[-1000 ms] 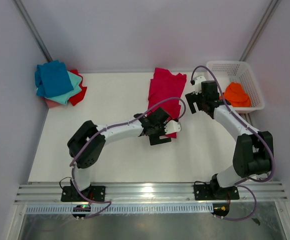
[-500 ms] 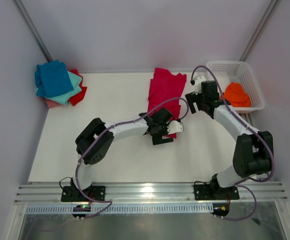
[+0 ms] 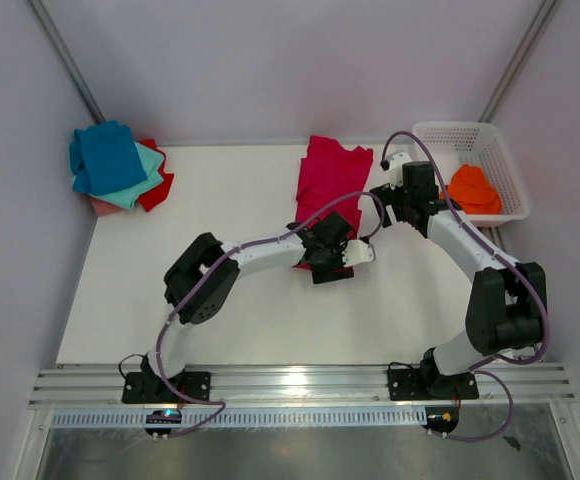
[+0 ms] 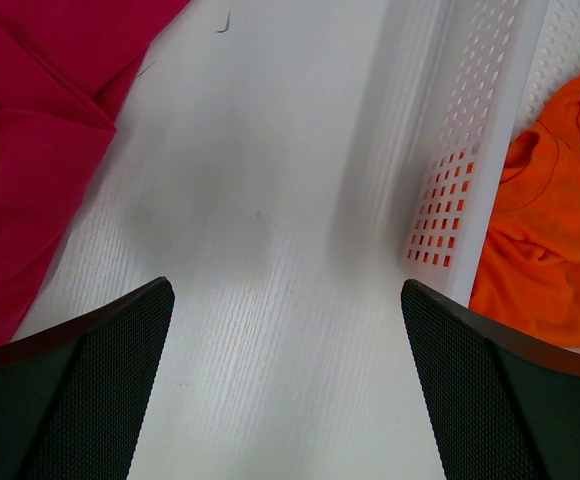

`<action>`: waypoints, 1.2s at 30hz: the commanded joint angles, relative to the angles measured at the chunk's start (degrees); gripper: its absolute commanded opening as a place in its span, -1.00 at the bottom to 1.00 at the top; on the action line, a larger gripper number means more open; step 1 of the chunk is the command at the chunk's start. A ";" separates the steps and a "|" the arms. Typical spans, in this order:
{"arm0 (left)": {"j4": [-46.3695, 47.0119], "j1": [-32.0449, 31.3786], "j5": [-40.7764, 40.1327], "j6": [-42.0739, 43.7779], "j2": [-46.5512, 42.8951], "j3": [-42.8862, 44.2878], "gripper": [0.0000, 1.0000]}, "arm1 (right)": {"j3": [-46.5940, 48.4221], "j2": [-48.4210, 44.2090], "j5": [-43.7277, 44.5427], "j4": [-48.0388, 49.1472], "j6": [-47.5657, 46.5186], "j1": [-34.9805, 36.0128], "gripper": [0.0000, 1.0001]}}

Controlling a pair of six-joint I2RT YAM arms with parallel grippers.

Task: Fold and stack the t-shirts
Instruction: Fold the tshirt

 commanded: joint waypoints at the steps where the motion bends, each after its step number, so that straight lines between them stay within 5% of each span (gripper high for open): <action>1: -2.72 0.04 2.88 -0.38 2.42 2.93 0.35 | 1.28 -1.55 -0.74 0.81 0.38 0.06 0.99; 5: -3.96 0.13 3.84 -0.73 3.30 4.17 0.10 | 1.46 -1.72 -0.39 0.81 0.38 0.15 0.99; 7: -4.22 0.13 4.11 -0.65 3.48 4.17 -0.19 | 1.46 -1.90 -0.22 0.81 0.38 0.15 0.99; 8: -4.65 0.13 4.11 -0.64 3.83 4.69 -0.43 | 1.46 -2.16 -0.04 0.89 0.38 0.15 0.99; 9: -5.09 0.21 4.11 -0.73 4.09 5.04 -0.90 | 1.37 -2.25 0.14 0.98 0.29 0.06 0.99; 10: -6.32 0.30 4.28 -1.08 4.36 5.57 -1.00 | 1.28 -2.42 0.22 1.07 0.29 0.15 0.99; 18: -13.62 1.36 9.11 -4.86 2.26 9.18 -1.00 | 1.37 -2.69 2.95 1.95 0.29 0.06 0.99; 36: -38.75 1.27 39.69 -13.47 -9.09 18.57 -1.00 | 4.36 -8.31 6.02 -0.16 0.73 0.15 0.99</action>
